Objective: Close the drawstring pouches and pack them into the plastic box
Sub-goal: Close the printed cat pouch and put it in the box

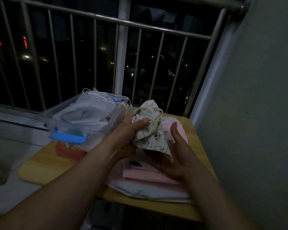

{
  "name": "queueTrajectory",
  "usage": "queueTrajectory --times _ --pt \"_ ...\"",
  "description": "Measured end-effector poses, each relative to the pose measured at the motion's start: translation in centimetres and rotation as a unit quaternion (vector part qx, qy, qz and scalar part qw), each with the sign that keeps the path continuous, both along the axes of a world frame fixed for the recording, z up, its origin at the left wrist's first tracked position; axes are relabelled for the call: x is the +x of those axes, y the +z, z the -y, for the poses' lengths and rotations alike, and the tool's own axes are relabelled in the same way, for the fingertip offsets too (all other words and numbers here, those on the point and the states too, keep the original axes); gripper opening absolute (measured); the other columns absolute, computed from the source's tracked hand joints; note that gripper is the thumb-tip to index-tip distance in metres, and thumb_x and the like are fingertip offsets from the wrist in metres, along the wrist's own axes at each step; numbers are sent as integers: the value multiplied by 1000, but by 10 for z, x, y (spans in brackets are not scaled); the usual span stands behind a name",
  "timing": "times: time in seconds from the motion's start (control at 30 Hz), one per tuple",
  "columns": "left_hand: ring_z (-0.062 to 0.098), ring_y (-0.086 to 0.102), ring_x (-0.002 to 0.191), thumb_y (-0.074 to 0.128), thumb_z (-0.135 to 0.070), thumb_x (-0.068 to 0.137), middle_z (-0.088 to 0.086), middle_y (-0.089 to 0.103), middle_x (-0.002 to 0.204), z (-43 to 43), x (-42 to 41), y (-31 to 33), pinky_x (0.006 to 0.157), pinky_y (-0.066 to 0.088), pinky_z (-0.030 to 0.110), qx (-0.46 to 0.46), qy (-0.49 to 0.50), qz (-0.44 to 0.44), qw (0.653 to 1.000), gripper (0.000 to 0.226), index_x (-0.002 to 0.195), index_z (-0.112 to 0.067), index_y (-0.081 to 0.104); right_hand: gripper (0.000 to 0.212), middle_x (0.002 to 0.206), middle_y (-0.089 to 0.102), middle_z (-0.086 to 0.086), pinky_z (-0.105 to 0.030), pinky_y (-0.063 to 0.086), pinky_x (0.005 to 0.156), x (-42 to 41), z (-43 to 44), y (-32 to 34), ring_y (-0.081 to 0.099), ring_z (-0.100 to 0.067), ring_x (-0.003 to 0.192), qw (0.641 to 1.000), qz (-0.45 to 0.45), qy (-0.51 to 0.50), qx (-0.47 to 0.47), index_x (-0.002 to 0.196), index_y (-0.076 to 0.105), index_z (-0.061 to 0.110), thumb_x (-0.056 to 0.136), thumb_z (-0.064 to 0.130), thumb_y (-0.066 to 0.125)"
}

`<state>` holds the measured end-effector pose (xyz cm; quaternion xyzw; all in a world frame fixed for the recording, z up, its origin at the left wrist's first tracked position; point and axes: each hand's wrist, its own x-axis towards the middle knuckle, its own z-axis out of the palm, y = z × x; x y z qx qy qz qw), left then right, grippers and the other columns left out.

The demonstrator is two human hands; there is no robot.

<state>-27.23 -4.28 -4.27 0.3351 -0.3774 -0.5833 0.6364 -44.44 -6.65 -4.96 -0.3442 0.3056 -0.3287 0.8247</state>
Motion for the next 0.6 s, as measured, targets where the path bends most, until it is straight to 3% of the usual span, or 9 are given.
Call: queueTrajectory --times 0.07,0.17,0.3,0.37,0.43,0.5,0.6 --pt "36 73 105 62 -13 101 16 74 116 -1 1 -3 82 63 46 5 43 103 994 26 127 -15 64 84 142 60 -25 -59 33 120 3 2 0 56 -44 133 1000 29 -11 -2 143 57 5 91 70 54" --pt "26 73 82 70 -21 94 7 74 92 1 3 -12 58 60 36 -15 156 352 923 11 102 -18 63 53 128 71 -20 -60 45 111 11 8 -1 67 -39 121 993 -46 -53 -95 134 66 11 96 47 64" --pt "17 71 83 68 -37 84 -3 73 87 0 -3 -17 76 61 49 -26 187 421 887 17 91 -23 63 22 112 76 -21 -59 54 100 15 10 -8 74 -40 105 970 -131 -119 -167 118 74 11 97 11 66" --pt "18 62 74 67 -35 91 1 65 80 -4 -2 -12 69 55 43 -23 222 373 900 23 82 -18 54 18 108 77 -19 -54 58 94 14 15 2 75 -37 101 964 -135 -151 -170 112 74 12 96 7 67" --pt "20 56 66 55 -35 100 8 58 77 -8 2 -6 60 45 37 22 223 214 951 26 81 -18 53 23 111 78 -16 -46 60 85 21 27 24 76 -32 100 961 -129 -160 -186 117 72 12 95 10 70" --pt "21 55 56 45 -32 102 12 64 72 -13 4 -2 60 41 33 105 183 74 975 31 86 -11 60 30 115 77 -14 -43 60 84 37 39 50 76 -31 102 963 -112 -146 -195 123 70 11 94 15 72" --pt "21 56 52 43 -16 102 15 75 77 -17 2 -7 59 41 30 189 125 95 969 25 92 -2 62 32 115 77 -15 -42 61 85 82 51 87 76 -30 102 973 -82 -112 -187 125 68 8 94 15 72"
